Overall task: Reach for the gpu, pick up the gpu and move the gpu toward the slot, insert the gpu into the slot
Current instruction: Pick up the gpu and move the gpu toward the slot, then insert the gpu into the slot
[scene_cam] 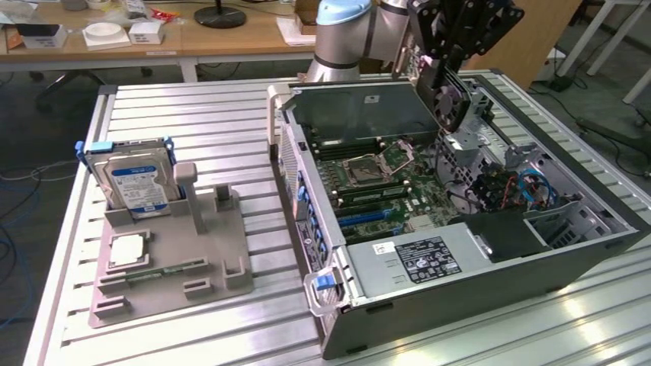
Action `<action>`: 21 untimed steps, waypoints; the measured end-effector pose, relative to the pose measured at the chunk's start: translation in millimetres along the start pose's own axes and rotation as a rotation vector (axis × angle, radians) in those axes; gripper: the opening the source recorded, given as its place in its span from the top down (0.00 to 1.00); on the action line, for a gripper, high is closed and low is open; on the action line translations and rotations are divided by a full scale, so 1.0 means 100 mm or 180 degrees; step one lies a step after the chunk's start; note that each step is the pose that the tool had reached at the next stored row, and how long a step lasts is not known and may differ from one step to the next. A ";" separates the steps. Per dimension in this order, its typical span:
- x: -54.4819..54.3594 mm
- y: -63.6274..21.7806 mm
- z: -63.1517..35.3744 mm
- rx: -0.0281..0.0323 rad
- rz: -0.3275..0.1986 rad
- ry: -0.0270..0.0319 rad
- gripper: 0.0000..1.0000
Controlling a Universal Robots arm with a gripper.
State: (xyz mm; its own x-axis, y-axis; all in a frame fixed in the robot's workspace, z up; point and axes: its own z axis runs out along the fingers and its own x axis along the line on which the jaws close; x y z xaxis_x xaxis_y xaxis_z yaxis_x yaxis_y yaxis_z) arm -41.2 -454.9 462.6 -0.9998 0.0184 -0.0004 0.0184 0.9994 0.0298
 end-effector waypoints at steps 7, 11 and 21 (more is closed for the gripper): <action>-0.08 0.002 0.000 0.0000 -0.0001 0.0000 0.74; -0.13 0.002 0.000 0.0000 -0.0004 0.0000 0.74; -0.15 0.003 0.000 0.0000 -0.0005 0.0000 0.74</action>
State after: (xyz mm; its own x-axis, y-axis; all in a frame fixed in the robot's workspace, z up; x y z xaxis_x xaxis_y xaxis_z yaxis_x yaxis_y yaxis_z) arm -25.8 -454.9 462.6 -0.9999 0.0168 -0.0004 0.0168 0.9994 0.0297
